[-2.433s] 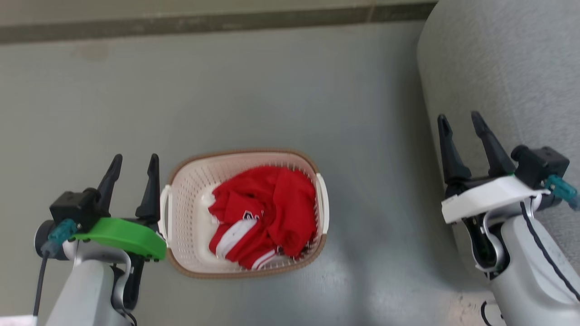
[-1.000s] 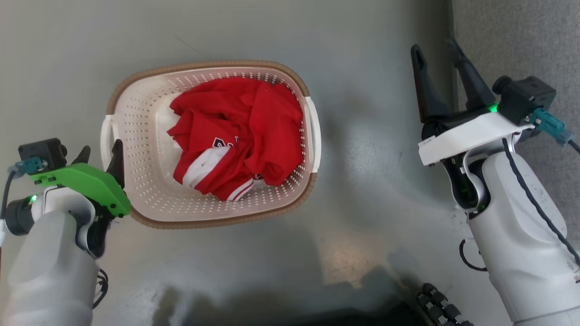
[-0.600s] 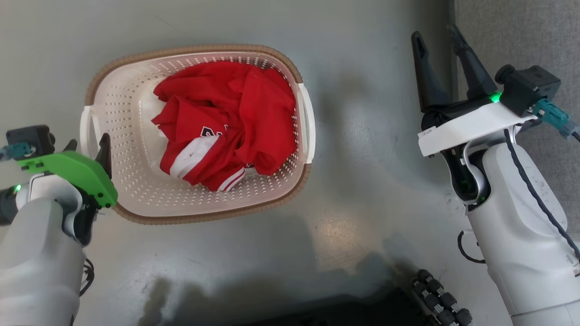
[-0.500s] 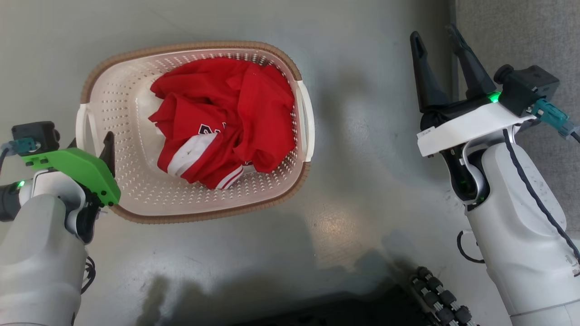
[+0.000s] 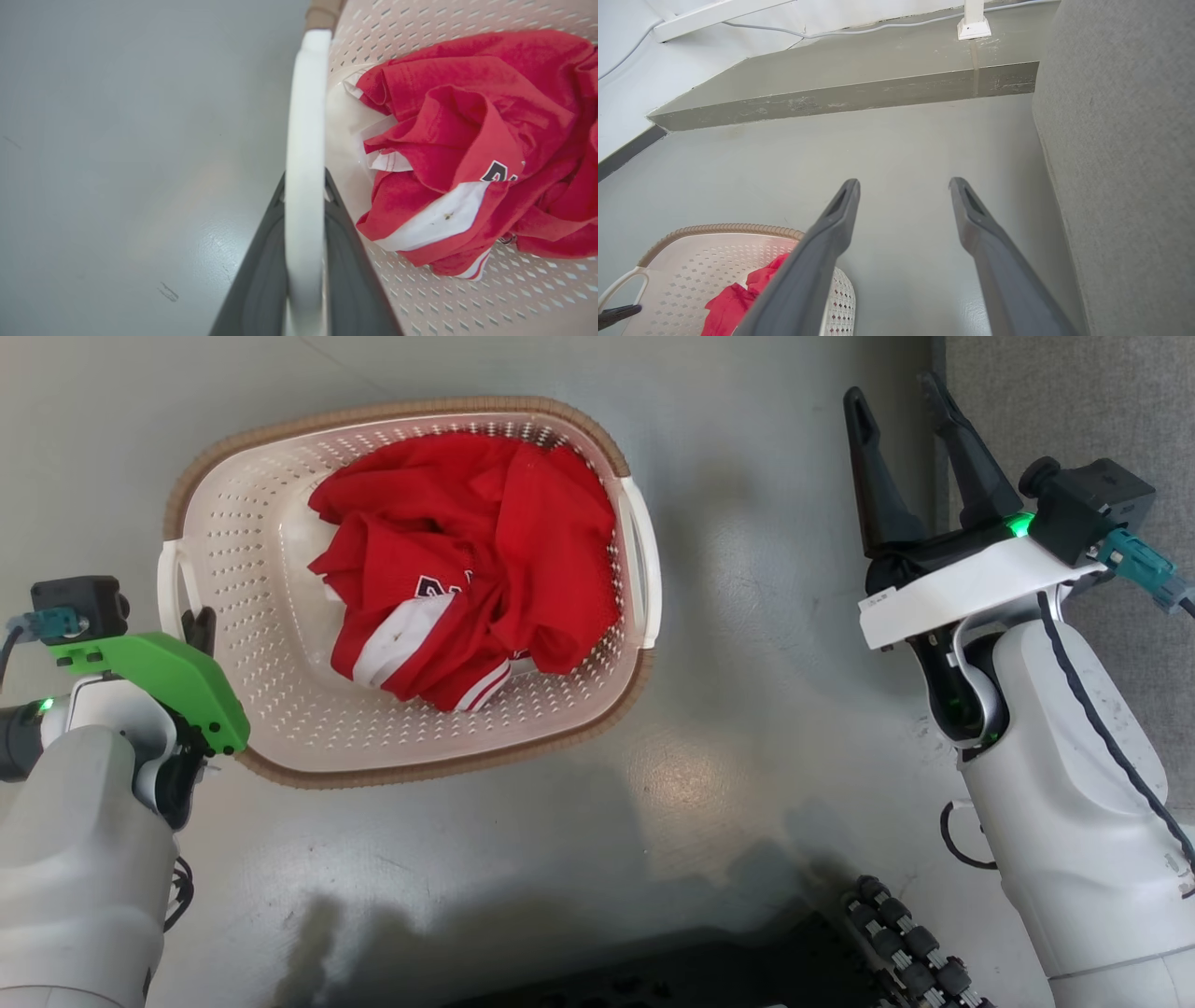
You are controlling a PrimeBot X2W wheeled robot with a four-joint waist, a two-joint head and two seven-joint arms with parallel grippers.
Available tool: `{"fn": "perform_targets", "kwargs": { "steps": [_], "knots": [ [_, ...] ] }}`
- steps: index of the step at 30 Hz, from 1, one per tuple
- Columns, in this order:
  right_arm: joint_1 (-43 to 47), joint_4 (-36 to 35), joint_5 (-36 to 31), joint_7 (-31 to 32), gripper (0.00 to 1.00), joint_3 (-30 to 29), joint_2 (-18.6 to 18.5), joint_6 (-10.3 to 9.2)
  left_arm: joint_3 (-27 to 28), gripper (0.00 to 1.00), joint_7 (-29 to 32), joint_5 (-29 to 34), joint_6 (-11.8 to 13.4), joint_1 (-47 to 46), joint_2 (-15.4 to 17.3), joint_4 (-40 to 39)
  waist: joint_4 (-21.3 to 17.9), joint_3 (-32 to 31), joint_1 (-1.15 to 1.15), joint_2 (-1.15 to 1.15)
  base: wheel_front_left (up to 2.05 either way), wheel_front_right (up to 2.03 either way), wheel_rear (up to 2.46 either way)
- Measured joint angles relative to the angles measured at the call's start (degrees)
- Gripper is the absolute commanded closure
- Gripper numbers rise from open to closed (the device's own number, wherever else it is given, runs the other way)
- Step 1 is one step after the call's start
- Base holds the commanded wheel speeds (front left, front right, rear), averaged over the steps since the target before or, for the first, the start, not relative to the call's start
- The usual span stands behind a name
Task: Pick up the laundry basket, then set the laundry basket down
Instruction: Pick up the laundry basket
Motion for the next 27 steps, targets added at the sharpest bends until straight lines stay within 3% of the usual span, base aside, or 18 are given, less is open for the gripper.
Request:
{"fn": "perform_targets", "kwargs": {
  "steps": [27],
  "knots": [
    [-0.3, 1.5, -0.4, 0.0, 0.00, -0.2, 1.1, 0.55, -8.3, 1.00, -1.9, -5.7, 0.0, -0.9, -3.3, 0.0, -0.1, -1.9, 0.00, 0.00, 0.00, 0.00, 0.00]
  ]
}}
